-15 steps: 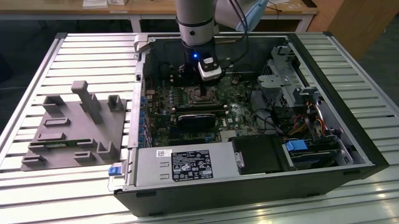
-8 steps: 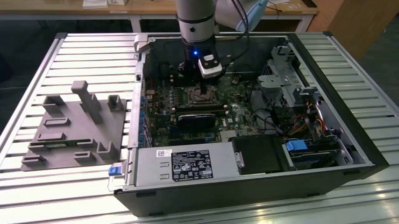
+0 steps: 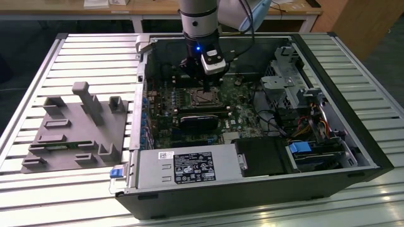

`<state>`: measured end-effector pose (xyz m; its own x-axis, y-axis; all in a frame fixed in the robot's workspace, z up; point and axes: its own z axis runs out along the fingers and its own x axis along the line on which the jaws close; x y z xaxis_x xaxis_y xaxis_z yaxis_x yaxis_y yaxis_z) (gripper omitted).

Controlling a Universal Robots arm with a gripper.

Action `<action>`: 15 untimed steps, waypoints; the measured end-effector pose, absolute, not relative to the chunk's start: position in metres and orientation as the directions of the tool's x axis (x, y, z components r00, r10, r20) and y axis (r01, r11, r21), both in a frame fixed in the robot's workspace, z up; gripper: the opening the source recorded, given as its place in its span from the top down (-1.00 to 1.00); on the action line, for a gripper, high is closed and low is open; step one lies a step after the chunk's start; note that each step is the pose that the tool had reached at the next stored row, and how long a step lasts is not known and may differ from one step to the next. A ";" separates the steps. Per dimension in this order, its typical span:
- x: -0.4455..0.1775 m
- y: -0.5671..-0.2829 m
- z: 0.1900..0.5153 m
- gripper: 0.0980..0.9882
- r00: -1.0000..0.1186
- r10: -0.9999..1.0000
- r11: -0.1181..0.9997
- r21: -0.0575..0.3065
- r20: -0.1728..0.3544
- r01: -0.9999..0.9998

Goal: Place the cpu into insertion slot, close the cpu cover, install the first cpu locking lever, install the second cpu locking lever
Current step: 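Install the first cpu locking lever, then install the second cpu locking lever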

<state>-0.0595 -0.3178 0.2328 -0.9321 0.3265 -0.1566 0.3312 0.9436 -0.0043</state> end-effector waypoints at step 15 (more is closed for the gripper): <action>-0.060 -0.321 0.233 0.99 -0.932 0.327 0.944 -0.002 -0.156 0.331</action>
